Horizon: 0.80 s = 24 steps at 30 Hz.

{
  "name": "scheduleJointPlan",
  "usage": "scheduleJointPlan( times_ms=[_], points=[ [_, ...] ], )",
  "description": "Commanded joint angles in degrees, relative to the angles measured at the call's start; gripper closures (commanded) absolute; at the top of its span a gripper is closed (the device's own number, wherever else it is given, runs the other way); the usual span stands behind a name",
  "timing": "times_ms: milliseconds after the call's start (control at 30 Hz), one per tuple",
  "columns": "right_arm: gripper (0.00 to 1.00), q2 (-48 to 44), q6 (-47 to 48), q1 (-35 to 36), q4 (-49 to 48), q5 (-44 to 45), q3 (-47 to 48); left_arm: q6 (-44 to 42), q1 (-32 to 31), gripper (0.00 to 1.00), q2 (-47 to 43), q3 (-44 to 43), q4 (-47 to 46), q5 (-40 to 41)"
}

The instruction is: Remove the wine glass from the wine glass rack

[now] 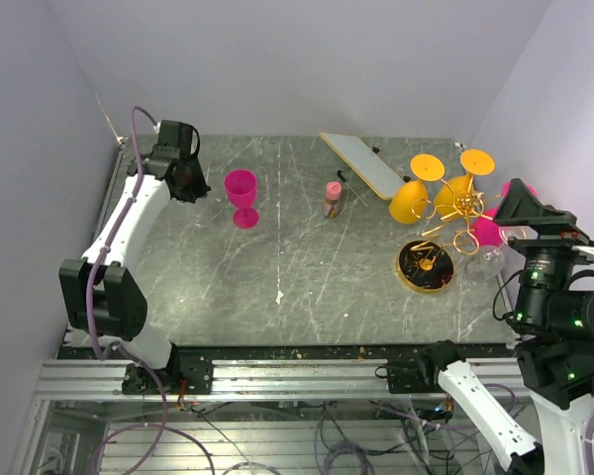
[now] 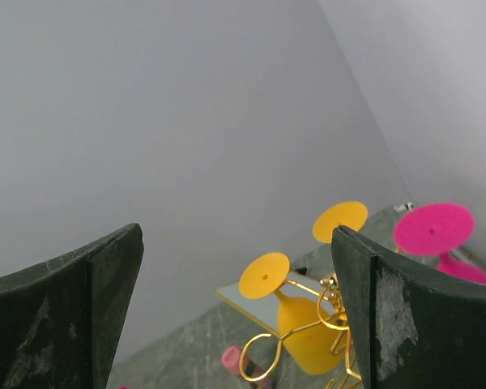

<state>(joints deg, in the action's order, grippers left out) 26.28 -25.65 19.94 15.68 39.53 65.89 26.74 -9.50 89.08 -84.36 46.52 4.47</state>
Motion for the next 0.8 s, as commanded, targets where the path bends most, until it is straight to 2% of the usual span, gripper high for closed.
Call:
scheduleJointPlan(
  times_ms=[0,200,367,767],
  points=[
    [0.00,-1.02,12.94,0.00,-3.80,-11.13,0.33,-1.55,0.36,0.93,4.22,-4.42,-2.88,-2.67],
    [0.00,3.68,13.39,0.02,3.74,-9.22,4.64,-4.25,0.68,0.93,9.85,-7.84,-1.49,-4.53],
    [0.00,2.86,15.19,0.05,2.17,-14.94,3.57,-6.44,0.88,0.93,13.05,-11.16,0.94,-5.97],
    [0.00,2.49,14.22,-0.05,3.11,-14.96,3.38,-8.26,0.88,0.88,15.39,-14.23,3.28,-9.39]
  ],
)
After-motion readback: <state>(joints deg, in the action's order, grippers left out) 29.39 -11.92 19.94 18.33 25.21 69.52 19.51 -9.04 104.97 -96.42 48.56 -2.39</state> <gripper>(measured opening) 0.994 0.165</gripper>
